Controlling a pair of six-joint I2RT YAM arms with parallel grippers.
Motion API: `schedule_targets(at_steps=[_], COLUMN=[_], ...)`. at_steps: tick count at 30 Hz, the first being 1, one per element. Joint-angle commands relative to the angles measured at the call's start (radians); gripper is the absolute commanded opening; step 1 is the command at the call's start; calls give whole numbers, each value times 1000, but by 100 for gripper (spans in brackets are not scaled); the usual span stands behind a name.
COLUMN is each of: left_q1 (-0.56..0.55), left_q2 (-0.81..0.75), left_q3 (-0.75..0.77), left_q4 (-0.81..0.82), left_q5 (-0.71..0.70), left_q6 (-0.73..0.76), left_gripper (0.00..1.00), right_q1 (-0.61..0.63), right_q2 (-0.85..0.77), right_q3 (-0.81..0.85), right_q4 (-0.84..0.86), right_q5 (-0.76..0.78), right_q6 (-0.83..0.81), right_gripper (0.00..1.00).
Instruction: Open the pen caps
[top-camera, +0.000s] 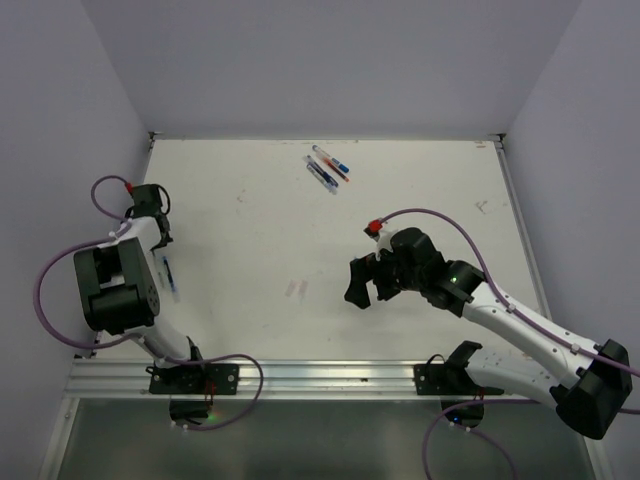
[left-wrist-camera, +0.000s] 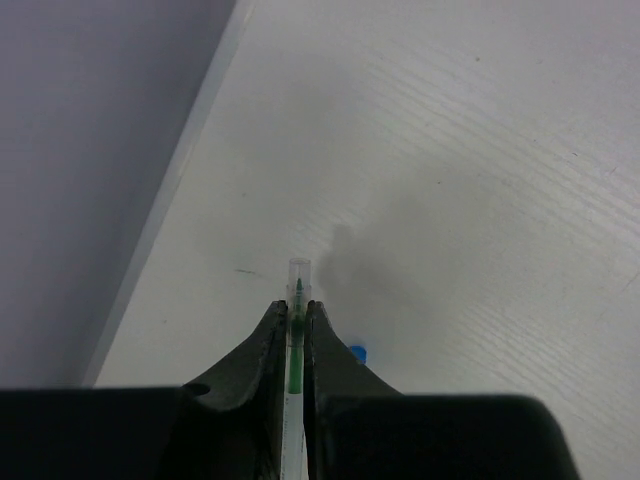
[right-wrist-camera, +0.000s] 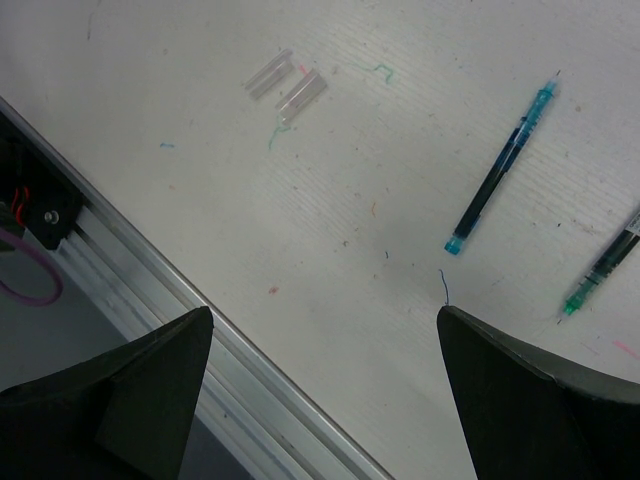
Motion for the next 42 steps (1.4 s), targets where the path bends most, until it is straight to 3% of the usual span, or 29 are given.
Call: schedule_targets(at_steps=[1,7,11,15,22,26,31,42], left_q1=[-19,-93,-243,-364,-593,-718,-817,-875], left_q2=[-102,-204,-247,-305,-403,-477,-518,-531], left_q3=[25,109,189,145,-19,-143,-211,-280], left_q4=[-34,-122,-170,-66,191,360,511,678], left_q5=[-113,-135,37,246,485,551,620,705], left_q6=[7,-34,-129,-265,-483,-632,-744,-884], left_gripper=[0,0,0,0,0,0,0,0], right_q1=[6,6,4,4,3,3,3,4], right_q2=[-21,-7,-6,-52,-4,-42,-62,60], right_q3=[-3,0,18,-11,38,-35,-123,-156], right_q4=[11,13,-2,39,73,252,523,797], right_q5=[16,22,62,128,-16,-128,-156,-145], right_q6=[-11,1,1,26,38,96,211,368], right_gripper=[99,99,99,99,98,95,88,74])
